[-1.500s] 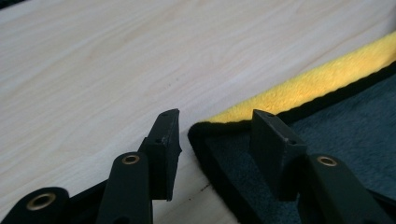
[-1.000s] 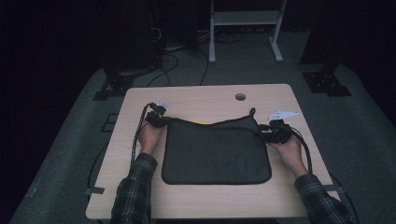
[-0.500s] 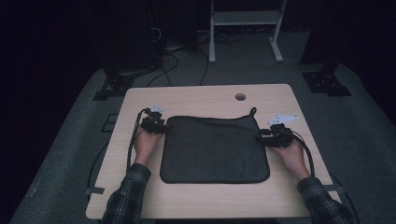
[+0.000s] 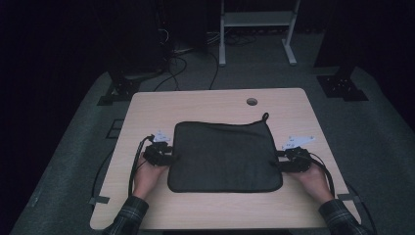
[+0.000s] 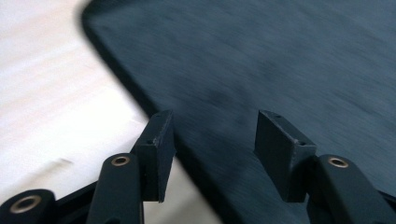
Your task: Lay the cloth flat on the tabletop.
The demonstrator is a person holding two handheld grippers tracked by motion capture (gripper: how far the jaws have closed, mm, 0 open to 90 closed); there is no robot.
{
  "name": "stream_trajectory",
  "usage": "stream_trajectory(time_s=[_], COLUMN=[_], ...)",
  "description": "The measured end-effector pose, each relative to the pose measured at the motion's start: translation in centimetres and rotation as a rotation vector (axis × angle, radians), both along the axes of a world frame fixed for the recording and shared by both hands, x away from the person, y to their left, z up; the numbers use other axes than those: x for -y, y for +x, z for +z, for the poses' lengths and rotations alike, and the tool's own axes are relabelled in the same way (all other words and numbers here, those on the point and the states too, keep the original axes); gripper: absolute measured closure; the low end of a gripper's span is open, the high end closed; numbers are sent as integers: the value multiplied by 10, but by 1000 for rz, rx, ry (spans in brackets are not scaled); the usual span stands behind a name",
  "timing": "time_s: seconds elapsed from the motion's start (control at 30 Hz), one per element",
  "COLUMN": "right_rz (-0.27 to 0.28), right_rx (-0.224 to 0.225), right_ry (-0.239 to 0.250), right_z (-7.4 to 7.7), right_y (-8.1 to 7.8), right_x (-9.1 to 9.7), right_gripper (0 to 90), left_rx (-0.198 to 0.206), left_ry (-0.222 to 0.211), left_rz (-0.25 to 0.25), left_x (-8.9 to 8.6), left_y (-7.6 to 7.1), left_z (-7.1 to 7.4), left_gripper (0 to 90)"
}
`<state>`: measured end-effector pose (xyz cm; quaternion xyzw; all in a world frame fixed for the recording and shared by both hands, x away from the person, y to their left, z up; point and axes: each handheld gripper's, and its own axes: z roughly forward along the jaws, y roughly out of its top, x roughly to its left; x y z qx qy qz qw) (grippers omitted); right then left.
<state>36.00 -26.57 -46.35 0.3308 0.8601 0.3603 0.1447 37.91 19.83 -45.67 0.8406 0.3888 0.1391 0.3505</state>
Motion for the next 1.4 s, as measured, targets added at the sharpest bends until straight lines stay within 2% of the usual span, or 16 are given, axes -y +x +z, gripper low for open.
stream_trajectory(time_s=[0.03,0.07,0.1,0.17,0.27,0.43,0.6,0.67,0.7,0.73,0.77,0.8,0.83,0.97,1.03,1.4], right_rz=[15,15,34,24,28,58,69,39,-8,-8,-66,-66,-121,-204,-230,-295], right_rx=[-13,-13,-45,-53,-58,-58,-54,-47,-30,-30,-17,-17,1,16,16,8], right_ry=[-20,-20,-53,-36,-35,-33,-16,6,22,22,21,21,8,0,-5,34], right_z=[-2,-2,-7,-8,-8,-8,-9,-6,-6,-6,-6,-6,-8,-10,-12,-20], right_y=[-4,-4,-7,-10,-14,-33,-38,-34,-30,-30,-25,-25,-22,-21,-20,-19], right_x=[-3,-3,-7,-6,-5,-5,-3,0,7,7,14,14,22,38,44,63], right_gripper=[502,502,512,515,504,490,443,406,384,384,355,355,343,337,335,289], left_rx=[-21,-21,-11,-19,-22,-32,-38,-31,-20,-20,-12,-12,-4,16,35,22], left_ry=[31,31,75,91,92,88,49,41,32,32,35,35,25,22,14,65], left_rz=[-35,-35,-45,-50,-55,-65,-63,-53,-38,-38,-21,-21,-4,27,43,124], left_x=[5,5,9,9,8,1,-3,-3,-4,-4,-5,-5,-7,-8,-6,-12], left_y=[-8,-8,-14,-19,-25,-46,-46,-44,-41,-41,-37,-37,-33,-26,-20,-4], left_z=[-5,-5,-8,-7,-7,-6,-6,-5,-4,-4,-4,-4,-4,-4,-5,-11], left_gripper=[486,489,495,514,525,523,465,403,386,374,360,342,333,306,305,344])
